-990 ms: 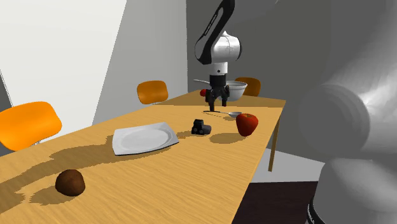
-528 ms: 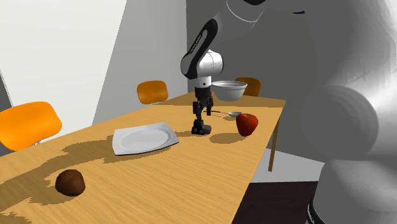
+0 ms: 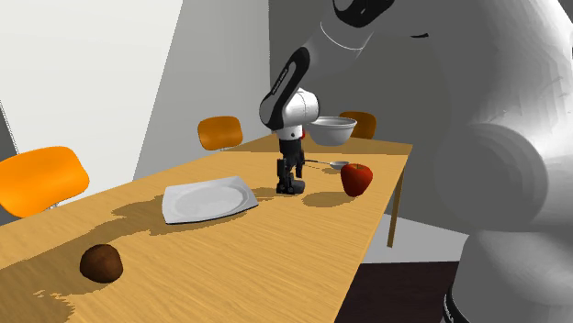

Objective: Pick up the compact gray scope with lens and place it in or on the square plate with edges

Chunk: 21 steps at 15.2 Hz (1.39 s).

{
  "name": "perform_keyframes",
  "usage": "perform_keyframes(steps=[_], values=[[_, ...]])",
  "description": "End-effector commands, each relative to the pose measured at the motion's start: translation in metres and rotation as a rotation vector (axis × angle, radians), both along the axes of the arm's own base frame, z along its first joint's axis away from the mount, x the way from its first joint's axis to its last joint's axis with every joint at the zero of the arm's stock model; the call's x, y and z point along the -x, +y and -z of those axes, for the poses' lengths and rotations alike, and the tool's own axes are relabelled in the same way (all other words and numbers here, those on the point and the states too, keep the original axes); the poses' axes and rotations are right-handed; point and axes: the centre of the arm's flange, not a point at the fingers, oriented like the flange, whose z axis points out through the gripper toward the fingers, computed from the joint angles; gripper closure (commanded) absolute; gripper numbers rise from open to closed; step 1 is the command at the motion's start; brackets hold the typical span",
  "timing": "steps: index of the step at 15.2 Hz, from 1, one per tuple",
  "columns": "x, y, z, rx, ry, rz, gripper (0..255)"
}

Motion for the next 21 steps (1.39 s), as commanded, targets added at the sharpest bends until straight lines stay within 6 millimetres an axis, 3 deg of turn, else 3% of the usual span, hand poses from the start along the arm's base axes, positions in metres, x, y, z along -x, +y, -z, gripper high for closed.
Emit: perform_keyframes(steps=[1,8,9,18,21], values=[[0.001,0.001,0.007,0.000,0.000,0.000,0],[0.001,0.001,0.007,0.000,0.000,0.000,0],[0.001,0.001,0.007,0.000,0.000,0.000,255],[0.001,0.001,0.007,0.000,0.000,0.000,255],[0.001,0.001,-0.009,0.000,0.000,0.000,255]])
